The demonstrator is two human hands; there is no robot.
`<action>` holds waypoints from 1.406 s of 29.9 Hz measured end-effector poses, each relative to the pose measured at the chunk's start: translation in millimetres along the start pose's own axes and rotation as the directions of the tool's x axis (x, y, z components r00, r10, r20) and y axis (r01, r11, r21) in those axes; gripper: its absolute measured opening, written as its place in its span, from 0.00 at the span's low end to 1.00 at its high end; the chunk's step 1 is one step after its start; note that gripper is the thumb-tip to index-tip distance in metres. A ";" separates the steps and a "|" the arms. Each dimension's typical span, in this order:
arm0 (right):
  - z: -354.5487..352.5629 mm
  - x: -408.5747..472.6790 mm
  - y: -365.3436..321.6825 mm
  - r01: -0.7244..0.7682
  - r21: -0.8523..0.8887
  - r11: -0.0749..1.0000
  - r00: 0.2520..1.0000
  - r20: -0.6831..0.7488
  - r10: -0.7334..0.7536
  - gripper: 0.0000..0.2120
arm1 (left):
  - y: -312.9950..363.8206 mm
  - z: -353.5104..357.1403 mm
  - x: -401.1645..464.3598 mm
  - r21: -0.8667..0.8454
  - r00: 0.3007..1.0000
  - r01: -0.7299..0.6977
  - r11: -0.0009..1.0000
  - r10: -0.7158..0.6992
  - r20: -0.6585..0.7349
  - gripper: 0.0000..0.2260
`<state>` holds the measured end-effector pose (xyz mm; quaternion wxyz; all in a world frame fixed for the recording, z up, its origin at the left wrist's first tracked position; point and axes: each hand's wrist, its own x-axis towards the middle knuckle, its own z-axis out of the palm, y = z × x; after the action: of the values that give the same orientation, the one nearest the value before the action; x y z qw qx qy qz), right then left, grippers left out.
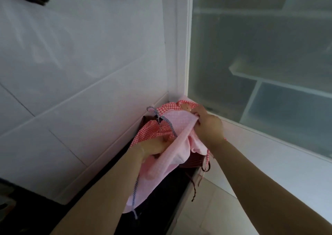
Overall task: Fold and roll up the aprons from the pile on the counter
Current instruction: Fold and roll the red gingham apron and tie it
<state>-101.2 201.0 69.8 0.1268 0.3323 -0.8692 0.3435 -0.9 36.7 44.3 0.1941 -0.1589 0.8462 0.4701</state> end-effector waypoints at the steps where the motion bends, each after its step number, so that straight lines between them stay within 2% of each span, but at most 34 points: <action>1: -3.3 4.7 3.6 -0.017 0.006 1.000 0.998 0.061 0.016 0.11 | 7.3 -0.7 1.3 -0.116 0.999 -0.032 0.993 0.027 -0.042 0.22; 3: -12.5 15.7 8.3 -0.042 0.005 0.999 0.969 0.242 0.040 0.09 | 18.5 -6.6 11.3 -0.287 0.979 -0.108 0.952 0.052 -0.198 0.31; 5: -25.4 25.5 8.0 -0.013 -0.030 0.999 0.885 0.465 0.026 0.10 | 18.7 -16.0 31.2 -0.438 0.958 -0.202 0.876 0.083 -0.274 0.31; 7: -40.7 32.9 9.9 0.041 -0.068 0.997 0.696 0.718 0.021 0.15 | 33.7 -22.5 40.1 -0.450 0.953 -0.235 0.861 0.113 -0.282 0.25; 8: -48.2 36.5 11.6 0.022 -0.054 0.998 0.584 0.811 0.031 0.18 | 53.2 -22.5 31.1 -0.386 0.946 -0.243 0.890 0.128 -0.299 0.20; 9: -55.5 39.5 11.9 -0.030 -0.007 1.000 0.521 0.853 0.021 0.21 | 68.5 -21.9 25.1 -0.308 0.937 -0.259 0.916 0.160 -0.310 0.13; 10: -62.8 45.3 13.5 -0.094 0.063 0.994 0.554 0.833 0.000 0.22 | 81.2 -22.3 26.2 -0.227 0.928 -0.270 0.936 0.190 -0.320 0.09; 12: -73.3 56.1 13.3 -0.194 0.231 0.953 0.793 0.609 0.014 0.26 | 101.5 -23.5 28.5 -0.078 0.919 -0.286 0.955 0.250 -0.305 0.08; 13: -74.8 59.8 13.2 -0.201 0.326 0.924 0.869 0.495 0.015 0.31 | 110.0 -24.6 28.1 0.001 0.921 -0.283 0.959 0.272 -0.278 0.07; 14: -76.4 65.1 15.6 -0.220 0.403 0.888 0.886 0.463 0.010 0.34 | 119.2 -26.1 30.0 0.070 0.923 -0.293 0.954 0.301 -0.240 0.07; 15: -77.0 68.2 15.6 -0.249 0.444 0.861 0.870 0.493 -0.003 0.32 | 124.6 -27.5 29.9 0.097 0.929 -0.302 0.948 0.316 -0.192 0.05; 17: -75.8 72.6 16.9 -0.247 0.423 0.872 0.811 0.582 -0.053 0.15 | 131.9 -29.6 30.6 0.030 0.935 -0.336 0.941 0.337 -0.113 0.03; 18: -70.9 74.5 20.4 -0.228 0.386 0.894 0.830 0.557 -0.028 0.11 | 131.4 -31.3 32.0 -0.023 0.935 -0.348 0.937 0.345 -0.077 0.05; 20: -61.2 78.3 32.0 -0.220 0.305 0.927 0.910 0.406 0.082 0.16 | 125.2 -33.7 31.5 -0.001 0.939 -0.340 0.940 0.339 -0.051 0.05; 21: -57.6 81.0 40.8 -0.223 0.250 0.942 0.944 0.296 0.145 0.18 | 118.3 -36.5 32.9 0.036 0.948 -0.309 0.950 0.311 -0.066 0.06; 23: -56.2 84.3 56.2 -0.280 0.188 0.941 0.958 0.118 0.261 0.17 | 99.5 -46.4 35.9 0.143 0.968 -0.202 0.969 0.220 -0.121 0.12; 25: -58.8 87.5 70.1 -0.385 0.240 0.891 0.920 0.027 0.390 0.16 | 75.7 -57.3 38.4 0.306 0.973 -0.076 0.949 0.138 -0.187 0.17; 27: -60.4 91.5 81.9 -0.474 0.255 0.842 0.872 0.003 0.490 0.16 | 52.7 -65.3 42.8 0.437 0.949 0.031 0.899 0.111 -0.295 0.19; 30: -58.5 98.0 91.2 -0.517 0.306 0.799 0.838 -0.009 0.546 0.12 | 28.8 -72.8 43.5 0.530 0.911 0.253 0.810 -0.015 -0.411 0.18; 32: -58.3 101.3 88.7 -0.494 0.323 0.807 0.853 0.003 0.521 0.12 | 15.4 -77.2 36.6 0.540 0.852 0.453 0.709 -0.166 -0.497 0.26; 34: -59.4 104.6 84.7 -0.419 0.248 0.873 0.908 0.114 0.403 0.13 | 3.6 -83.2 31.8 0.492 0.785 0.576 0.653 -0.274 -0.556 0.28; 35: -61.2 104.8 79.5 -0.376 0.231 0.897 0.919 0.213 0.331 0.14 | 2.9 -85.3 30.9 0.473 0.773 0.594 0.650 -0.300 -0.559 0.29; 37: -63.4 103.3 64.1 -0.304 0.268 0.914 0.881 0.444 0.163 0.15 | 11.0 -87.4 33.9 0.387 0.801 0.538 0.749 -0.310 -0.513 0.32; 39: -60.9 98.5 45.4 -0.223 0.313 0.923 0.825 0.565 0.008 0.15 | 33.0 -83.8 35.9 0.229 0.873 0.385 0.894 -0.273 -0.404 0.29; 41: -50.4 93.3 30.2 -0.251 0.451 0.856 0.803 0.592 -0.076 0.09 | 61.9 -76.9 35.9 0.123 0.961 0.168 0.978 -0.135 -0.241 0.16; 42: -46.0 91.9 25.0 -0.291 0.500 0.815 0.784 0.614 -0.097 0.10 | 75.6 -73.7 36.1 0.029 0.983 0.075 0.997 -0.069 -0.173 0.08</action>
<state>-186.8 200.8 132.0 -0.2863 0.4001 -0.7350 0.4665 -79.8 8.8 118.0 0.1401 -0.2258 0.8616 0.4325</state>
